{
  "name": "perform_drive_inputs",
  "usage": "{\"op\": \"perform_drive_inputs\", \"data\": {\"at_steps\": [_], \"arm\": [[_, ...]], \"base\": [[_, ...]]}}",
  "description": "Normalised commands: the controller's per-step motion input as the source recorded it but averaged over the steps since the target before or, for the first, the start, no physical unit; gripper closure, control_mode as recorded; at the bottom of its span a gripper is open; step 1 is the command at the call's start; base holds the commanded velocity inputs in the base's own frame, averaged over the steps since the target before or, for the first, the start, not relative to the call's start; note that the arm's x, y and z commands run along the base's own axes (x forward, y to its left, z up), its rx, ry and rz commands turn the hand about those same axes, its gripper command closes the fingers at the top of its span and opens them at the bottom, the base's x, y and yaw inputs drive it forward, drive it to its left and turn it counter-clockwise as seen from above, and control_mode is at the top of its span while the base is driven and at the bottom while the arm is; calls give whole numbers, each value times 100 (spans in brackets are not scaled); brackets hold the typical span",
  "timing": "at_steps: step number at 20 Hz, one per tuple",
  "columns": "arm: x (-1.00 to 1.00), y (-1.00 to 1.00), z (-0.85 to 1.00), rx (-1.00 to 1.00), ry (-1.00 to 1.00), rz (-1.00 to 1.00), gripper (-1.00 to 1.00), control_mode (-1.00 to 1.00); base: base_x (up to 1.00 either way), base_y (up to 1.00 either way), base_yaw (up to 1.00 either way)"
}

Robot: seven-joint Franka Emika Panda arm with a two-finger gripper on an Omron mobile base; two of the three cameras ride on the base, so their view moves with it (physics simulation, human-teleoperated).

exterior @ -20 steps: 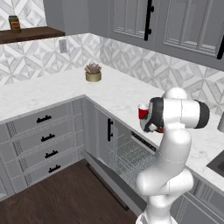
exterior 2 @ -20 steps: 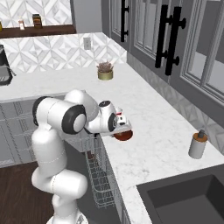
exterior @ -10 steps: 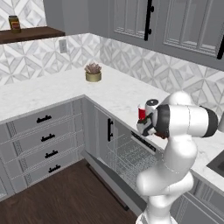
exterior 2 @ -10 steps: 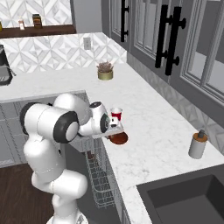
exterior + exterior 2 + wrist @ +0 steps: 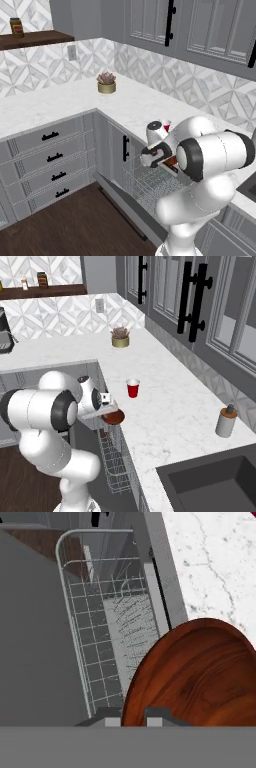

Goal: Pick up the cup and bowl from the counter, place them in the dishwasher, and close the dishwasher door.

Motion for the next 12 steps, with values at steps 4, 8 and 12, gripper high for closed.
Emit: {"op": "perform_drive_inputs", "data": {"at_steps": [4,8,12], "arm": [[8,87,-4,0,3,0,100,-100],[25,61,-30,0,3,0,100,-100],[28,20,-53,0,0,0,100,-100]], "base": [[0,0,0],[0,0,0],[0,0,0]]}}
